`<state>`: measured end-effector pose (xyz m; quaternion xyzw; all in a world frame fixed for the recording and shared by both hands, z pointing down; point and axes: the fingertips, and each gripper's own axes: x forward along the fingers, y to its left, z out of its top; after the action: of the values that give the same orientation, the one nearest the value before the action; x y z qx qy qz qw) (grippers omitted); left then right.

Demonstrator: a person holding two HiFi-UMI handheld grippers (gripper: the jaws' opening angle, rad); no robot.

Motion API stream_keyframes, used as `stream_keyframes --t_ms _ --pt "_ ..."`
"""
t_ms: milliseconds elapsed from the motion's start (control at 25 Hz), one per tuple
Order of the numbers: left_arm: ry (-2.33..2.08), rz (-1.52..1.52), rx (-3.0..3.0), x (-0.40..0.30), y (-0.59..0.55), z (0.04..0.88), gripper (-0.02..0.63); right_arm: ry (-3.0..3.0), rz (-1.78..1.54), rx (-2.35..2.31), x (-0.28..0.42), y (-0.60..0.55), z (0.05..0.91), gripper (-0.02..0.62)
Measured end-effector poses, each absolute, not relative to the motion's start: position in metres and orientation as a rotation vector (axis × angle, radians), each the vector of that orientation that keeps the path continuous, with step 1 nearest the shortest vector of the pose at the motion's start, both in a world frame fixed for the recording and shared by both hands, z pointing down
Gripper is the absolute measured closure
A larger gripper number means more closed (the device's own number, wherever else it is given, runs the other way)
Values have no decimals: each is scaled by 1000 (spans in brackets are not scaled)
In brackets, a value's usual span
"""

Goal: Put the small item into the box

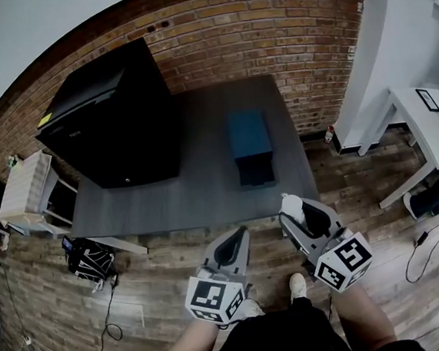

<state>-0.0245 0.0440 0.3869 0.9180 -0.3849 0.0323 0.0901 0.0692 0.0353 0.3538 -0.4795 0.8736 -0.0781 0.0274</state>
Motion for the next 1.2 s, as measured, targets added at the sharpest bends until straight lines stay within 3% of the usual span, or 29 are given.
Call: stream_keyframes --t_ms 680,1200 --pt "-1062 75 2778 -75 62 384 572 2691 -228 -1538 9 56 351 405" --pt "-1094 104 2739 -73 29 397 572 2720 -308 -1497 10 15 369 405"
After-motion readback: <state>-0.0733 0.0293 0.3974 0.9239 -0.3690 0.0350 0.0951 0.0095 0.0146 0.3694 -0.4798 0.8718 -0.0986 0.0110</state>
